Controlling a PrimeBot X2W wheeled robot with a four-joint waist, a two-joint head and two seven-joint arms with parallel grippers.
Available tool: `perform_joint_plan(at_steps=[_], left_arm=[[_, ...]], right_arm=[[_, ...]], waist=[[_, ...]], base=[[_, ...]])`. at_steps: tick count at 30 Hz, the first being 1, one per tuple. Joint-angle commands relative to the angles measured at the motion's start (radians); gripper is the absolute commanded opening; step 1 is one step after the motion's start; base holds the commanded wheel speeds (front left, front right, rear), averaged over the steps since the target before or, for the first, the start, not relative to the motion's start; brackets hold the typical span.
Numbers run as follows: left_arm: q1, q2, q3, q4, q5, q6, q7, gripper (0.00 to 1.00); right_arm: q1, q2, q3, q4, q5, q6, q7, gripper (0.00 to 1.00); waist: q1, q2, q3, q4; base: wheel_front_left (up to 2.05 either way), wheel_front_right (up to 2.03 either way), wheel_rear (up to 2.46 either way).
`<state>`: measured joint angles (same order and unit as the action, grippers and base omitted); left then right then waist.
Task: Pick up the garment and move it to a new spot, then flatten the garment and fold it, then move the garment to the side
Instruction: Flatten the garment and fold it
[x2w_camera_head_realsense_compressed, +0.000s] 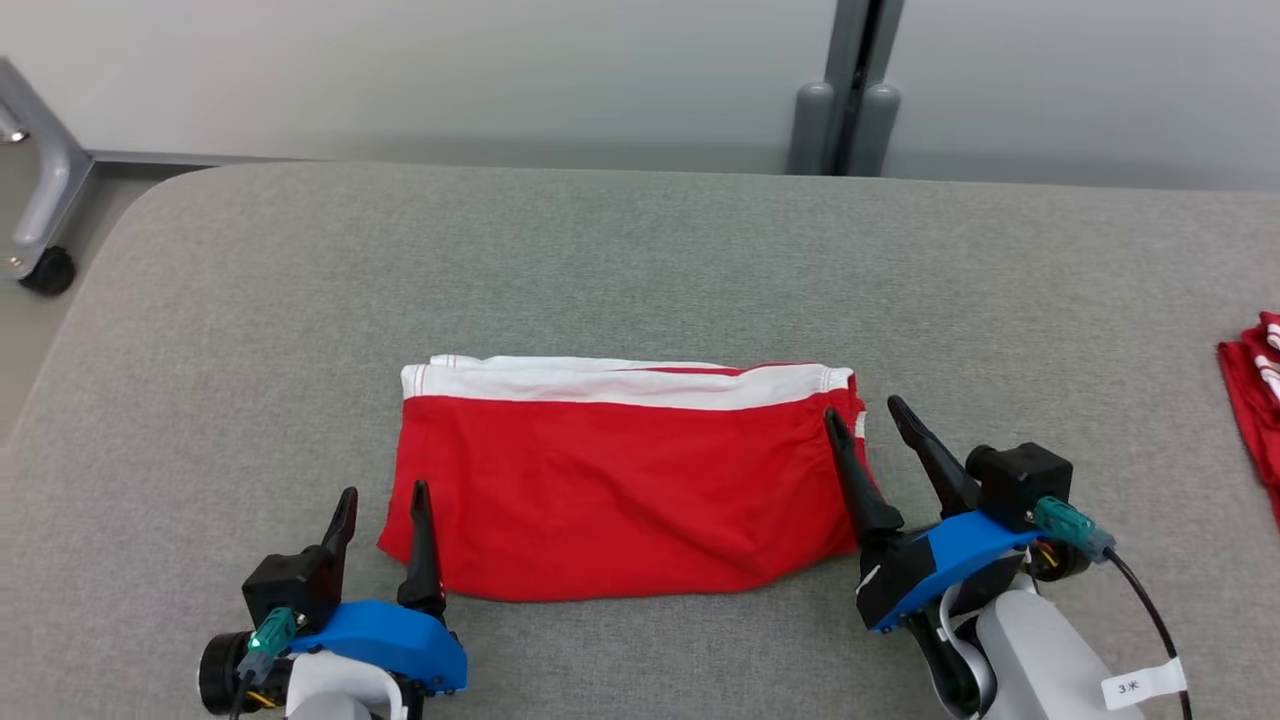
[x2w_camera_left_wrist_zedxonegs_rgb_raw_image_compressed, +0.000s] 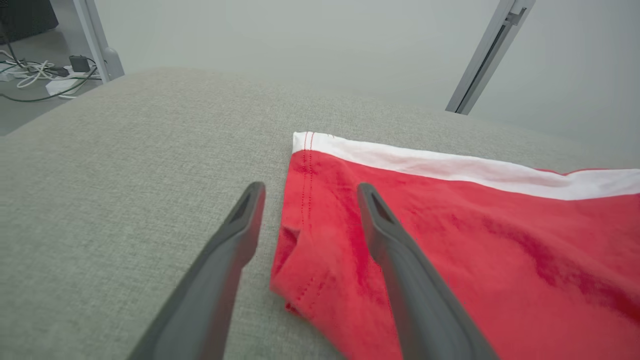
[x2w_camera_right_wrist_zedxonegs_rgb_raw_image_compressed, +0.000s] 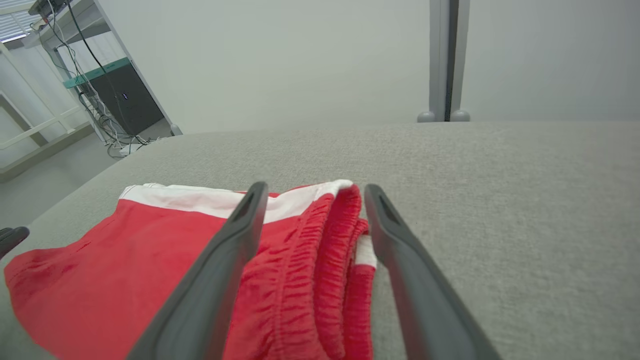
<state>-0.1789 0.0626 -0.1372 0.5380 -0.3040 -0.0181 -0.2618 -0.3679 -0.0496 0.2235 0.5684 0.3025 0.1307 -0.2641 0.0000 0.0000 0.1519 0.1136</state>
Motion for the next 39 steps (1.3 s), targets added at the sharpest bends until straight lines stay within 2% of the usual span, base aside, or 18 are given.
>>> perform_joint_plan(at_steps=[1, 11, 17, 18, 19, 20, 21, 22, 31, 39], left_arm=[[-0.015, -0.001, 0.006, -0.001, 0.010, -0.008, -0.004, 1.00], [-0.002, -0.013, 0.017, -0.010, 0.020, -0.023, -0.004, 1.00], [0.003, -0.012, 0.003, -0.019, 0.000, -0.016, -0.004, 1.00], [0.003, -0.012, -0.004, -0.020, -0.004, -0.013, -0.004, 1.00], [0.002, -0.012, -0.008, -0.021, -0.004, -0.013, -0.004, 1.00], [0.002, -0.012, -0.011, -0.022, -0.005, -0.012, -0.004, 1.00], [0.002, -0.012, -0.011, -0.022, -0.005, -0.012, -0.004, 1.00], [0.001, -0.012, -0.016, -0.022, -0.006, -0.011, -0.004, 1.00], [0.010, -0.012, -0.002, -0.018, 0.013, -0.015, -0.004, 1.00], [0.039, -0.012, 0.018, -0.018, 0.029, -0.025, -0.004, 1.00]], right_arm=[[-0.014, -0.003, -0.003, 0.030, -0.010, 0.000, 0.001, 1.00], [0.034, -0.003, -0.083, 0.162, -0.064, 0.000, 0.000, 1.00], [0.054, -0.003, -0.055, 0.223, -0.036, 0.000, 0.002, 1.00], [0.051, -0.002, -0.029, 0.244, -0.021, 0.000, 0.003, 0.79], [0.051, -0.002, -0.015, 0.252, -0.001, 0.000, 0.004, 0.45], [0.050, -0.001, 0.000, 0.256, 0.011, 0.000, 0.005, 0.22], [0.050, -0.001, 0.000, 0.256, 0.011, 0.000, 0.005, 0.22], [0.047, 0.000, 0.027, 0.266, 0.037, 0.000, 0.005, 0.00], [0.033, 0.001, 0.043, 0.309, 0.142, 0.000, 0.007, 0.00], [0.043, -0.008, -0.077, 0.244, 0.122, -0.001, 0.001, 0.00]], waist=[[0.0000, 0.0000, 0.019, 0.028], [0.0000, 0.0000, 0.022, 0.041], [0.0000, 0.0000, 0.018, 0.030], [0.0000, 0.0000, 0.018, 0.029], [0.0000, 0.0000, 0.017, 0.029], [0.0000, 0.0000, 0.017, 0.029], [0.0000, 0.0000, 0.017, 0.029], [0.0000, 0.0000, 0.017, 0.031], [0.0000, 0.0000, 0.014, 0.039], [0.0000, 0.0000, -0.021, -0.003]], base=[[0.00, 0.00, 0.00], [0.00, 0.00, 0.00], [0.00, 0.00, 0.00], [0.00, 0.00, 0.00], [0.00, 0.00, 0.00], [0.00, 0.00, 0.00], [0.00, 0.00, 0.00], [0.00, 0.00, 0.00], [0.00, 0.00, 0.00], [0.00, 0.00, 0.00]])
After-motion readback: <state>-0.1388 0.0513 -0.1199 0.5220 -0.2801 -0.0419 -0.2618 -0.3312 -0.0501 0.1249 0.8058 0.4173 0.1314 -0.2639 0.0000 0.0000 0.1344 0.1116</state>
